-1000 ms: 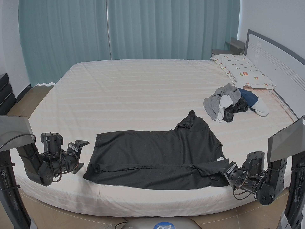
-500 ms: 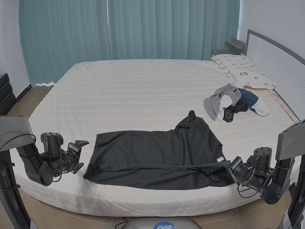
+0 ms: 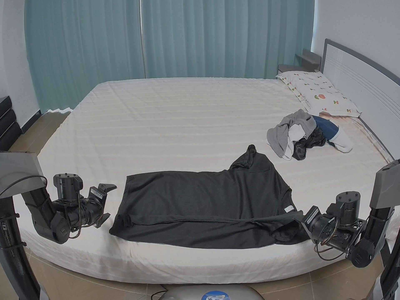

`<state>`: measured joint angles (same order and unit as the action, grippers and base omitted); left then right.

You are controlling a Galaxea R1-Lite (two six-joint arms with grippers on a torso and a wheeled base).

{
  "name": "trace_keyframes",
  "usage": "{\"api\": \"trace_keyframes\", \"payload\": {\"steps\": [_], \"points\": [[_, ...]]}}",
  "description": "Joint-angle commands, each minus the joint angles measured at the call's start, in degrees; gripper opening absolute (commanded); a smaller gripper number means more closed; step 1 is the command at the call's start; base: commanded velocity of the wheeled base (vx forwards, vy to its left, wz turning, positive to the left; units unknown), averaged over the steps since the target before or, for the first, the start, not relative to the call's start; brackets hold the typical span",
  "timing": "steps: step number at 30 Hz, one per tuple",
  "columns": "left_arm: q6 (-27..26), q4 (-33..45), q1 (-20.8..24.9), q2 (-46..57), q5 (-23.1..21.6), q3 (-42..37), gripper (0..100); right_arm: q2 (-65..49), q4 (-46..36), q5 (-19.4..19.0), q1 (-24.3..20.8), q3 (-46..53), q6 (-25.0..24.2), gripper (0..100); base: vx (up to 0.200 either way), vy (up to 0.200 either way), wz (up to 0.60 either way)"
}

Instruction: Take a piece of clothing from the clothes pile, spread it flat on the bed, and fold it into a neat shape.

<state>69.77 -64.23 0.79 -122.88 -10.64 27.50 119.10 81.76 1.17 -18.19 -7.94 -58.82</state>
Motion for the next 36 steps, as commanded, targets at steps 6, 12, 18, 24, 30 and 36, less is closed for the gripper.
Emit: {"api": "trace_keyframes", "payload": {"steps": [6,12,18,24,30,36], "points": [[0.02,-0.02,0.00,0.01,0.01,0.01,100,6.67,-2.75,0.24,1.14,1.26,6.17,100,0.000,0.000,0.00],[0.02,-0.02,0.00,0.01,0.01,-0.08,100,7.46,-2.57,0.41,2.72,0.47,6.35,100,0.000,0.000,0.00],[0.02,-0.02,0.00,0.01,0.01,-0.08,100,7.99,-2.66,1.03,5.00,-2.79,6.35,100,0.000,0.000,0.00],[0.02,-0.02,0.00,0.01,0.01,0.01,100,11.77,-3.28,0.94,7.38,-9.38,6.52,100,0.000,0.000,0.00],[0.02,-0.02,0.00,0.01,0.01,-0.08,100,16.43,-3.36,1.03,7.73,-15.00,9.51,100,0.000,0.000,0.00],[0.02,-0.02,0.00,0.01,0.01,-0.08,100,19.68,-3.36,0.50,8.52,-18.52,10.66,100,0.000,0.000,0.00]]}}
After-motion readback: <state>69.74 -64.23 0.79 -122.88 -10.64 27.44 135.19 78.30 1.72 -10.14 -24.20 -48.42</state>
